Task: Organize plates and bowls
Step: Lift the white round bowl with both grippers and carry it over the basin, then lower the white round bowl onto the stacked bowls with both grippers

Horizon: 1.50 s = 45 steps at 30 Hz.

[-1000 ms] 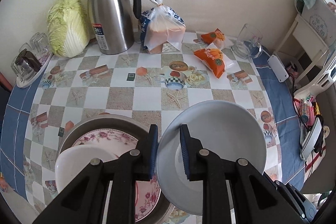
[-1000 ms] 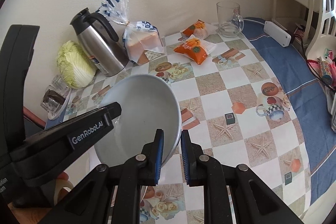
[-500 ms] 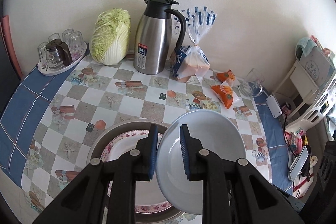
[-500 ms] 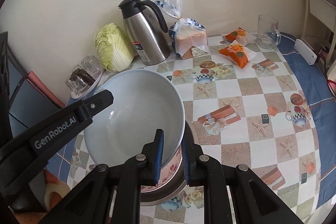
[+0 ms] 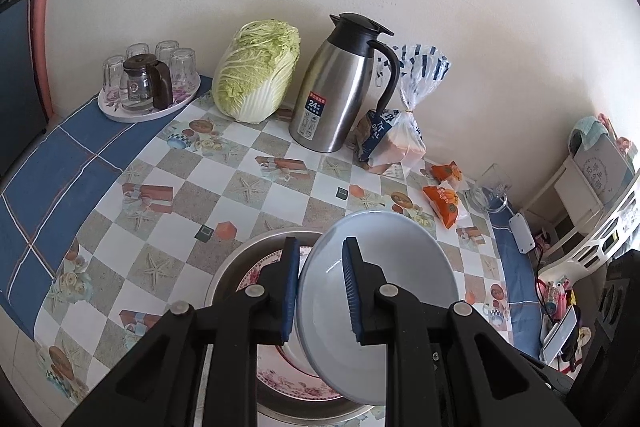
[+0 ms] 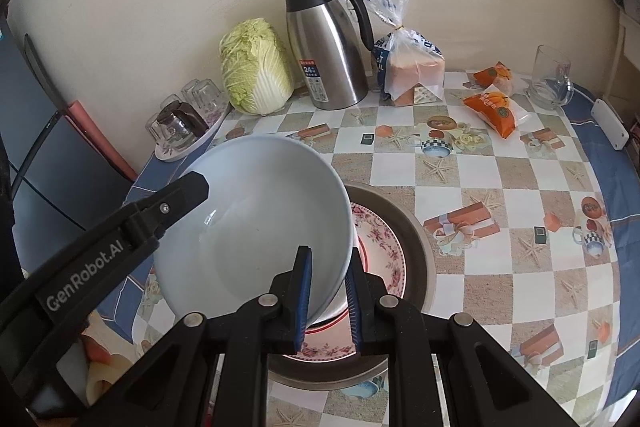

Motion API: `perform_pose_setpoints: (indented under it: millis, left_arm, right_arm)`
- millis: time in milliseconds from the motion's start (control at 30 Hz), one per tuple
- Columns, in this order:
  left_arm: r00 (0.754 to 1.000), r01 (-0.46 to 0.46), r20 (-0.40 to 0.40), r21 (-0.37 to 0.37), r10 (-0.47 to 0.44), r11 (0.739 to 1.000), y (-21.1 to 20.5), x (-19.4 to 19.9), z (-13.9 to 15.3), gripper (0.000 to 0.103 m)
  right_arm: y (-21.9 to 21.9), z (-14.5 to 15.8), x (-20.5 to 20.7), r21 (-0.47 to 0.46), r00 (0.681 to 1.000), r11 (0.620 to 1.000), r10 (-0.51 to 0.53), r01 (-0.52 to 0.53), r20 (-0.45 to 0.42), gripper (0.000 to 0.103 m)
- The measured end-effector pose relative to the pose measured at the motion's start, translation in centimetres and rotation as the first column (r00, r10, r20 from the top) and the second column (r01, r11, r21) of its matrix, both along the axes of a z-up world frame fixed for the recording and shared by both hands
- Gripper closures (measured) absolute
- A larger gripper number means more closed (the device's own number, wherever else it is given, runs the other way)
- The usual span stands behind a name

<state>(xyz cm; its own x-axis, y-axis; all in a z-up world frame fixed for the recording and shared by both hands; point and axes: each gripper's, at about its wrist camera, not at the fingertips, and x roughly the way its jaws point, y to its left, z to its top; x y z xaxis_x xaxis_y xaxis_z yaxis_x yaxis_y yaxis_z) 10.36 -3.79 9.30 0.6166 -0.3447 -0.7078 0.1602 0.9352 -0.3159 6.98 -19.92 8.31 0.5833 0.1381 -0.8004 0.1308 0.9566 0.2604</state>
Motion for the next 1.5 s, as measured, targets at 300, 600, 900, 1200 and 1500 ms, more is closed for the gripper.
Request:
perform_pose_setpoints:
  millis: [300,600,900,1200,1500]
  left_arm:
    - [0.999,-0.022,-0.028,-0.065,0.021,0.998,2.1,0.3,-0.8,0.081]
    - [0.999,0.007,-0.051,-0.097,-0.012,0.995,1.7,0.6,-1.6,0.081]
    - [0.996,0.021,-0.079,-0.082,-0.028,0.996,0.9,0.8,-2.6,0.081]
    - [0.995,0.022,-0.1,-0.074,-0.029,0.997,0.7,1.2,-3.3,0.081]
    - [0.991,0.021,-0.132,-0.075,-0.031,0.997,0.5,1.5,-4.2,0.081]
  right_arm:
    - [2.2,-0.4,0.4,-0.032,0.999,0.999,0.039,-0.039,-0.011,0.084]
    - [1.5,-1.0,0.6,-0.039,0.999,0.999,0.023,-0.024,-0.027,0.084]
    - [0.8,-1.7,0.8,-0.051,0.999,0.999,0.002,-0.005,-0.047,0.084]
    - [0.5,-2.0,1.0,-0.052,0.999,0.999,-0.004,0.001,-0.052,0.084]
    - [0.5,-2.5,1.4,-0.062,0.998,0.998,-0.01,0.006,-0.064,0.082]
